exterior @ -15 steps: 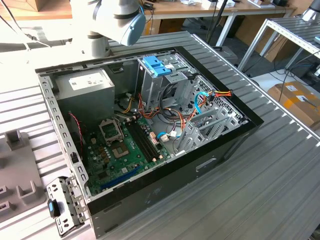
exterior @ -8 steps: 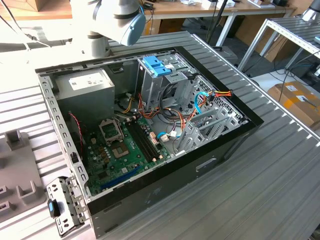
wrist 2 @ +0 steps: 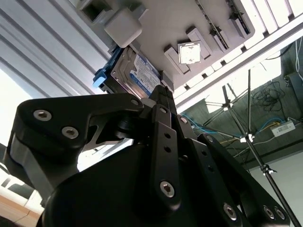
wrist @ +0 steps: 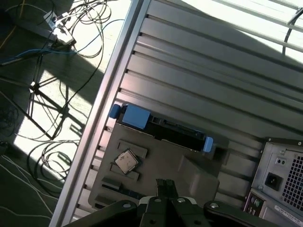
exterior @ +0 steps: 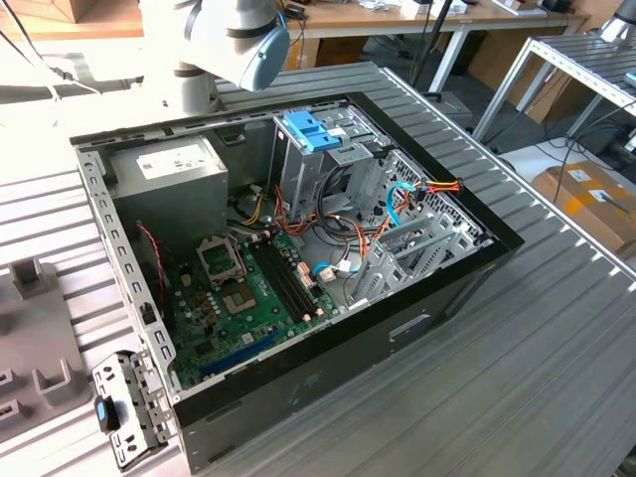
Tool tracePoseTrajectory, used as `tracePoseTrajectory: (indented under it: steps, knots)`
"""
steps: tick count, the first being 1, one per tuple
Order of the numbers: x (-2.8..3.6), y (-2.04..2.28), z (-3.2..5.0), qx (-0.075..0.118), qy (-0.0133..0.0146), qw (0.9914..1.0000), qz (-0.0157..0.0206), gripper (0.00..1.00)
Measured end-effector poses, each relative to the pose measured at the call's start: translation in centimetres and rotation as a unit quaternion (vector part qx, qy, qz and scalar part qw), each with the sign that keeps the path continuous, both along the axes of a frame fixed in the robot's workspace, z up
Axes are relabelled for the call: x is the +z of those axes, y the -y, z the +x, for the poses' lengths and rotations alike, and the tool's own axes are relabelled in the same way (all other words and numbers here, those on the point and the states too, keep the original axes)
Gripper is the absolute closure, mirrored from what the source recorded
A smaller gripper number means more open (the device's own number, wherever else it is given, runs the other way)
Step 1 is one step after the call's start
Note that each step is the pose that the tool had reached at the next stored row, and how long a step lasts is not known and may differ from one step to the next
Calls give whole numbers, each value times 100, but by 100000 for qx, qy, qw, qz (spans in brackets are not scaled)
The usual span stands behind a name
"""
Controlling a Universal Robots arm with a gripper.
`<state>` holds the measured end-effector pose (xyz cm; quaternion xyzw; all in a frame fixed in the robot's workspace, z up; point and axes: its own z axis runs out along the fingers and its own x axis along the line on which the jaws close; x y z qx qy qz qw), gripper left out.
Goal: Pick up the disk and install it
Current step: 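Pick up the disk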
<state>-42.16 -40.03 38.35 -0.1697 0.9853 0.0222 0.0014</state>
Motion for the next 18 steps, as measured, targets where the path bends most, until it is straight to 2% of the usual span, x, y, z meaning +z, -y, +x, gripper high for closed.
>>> tracePoseTrajectory:
  steps: [9,18]
  knots:
    - [0,0,0,1667,-2,99986,0,89]
    - [0,0,0,3565,0,99936,0,89]
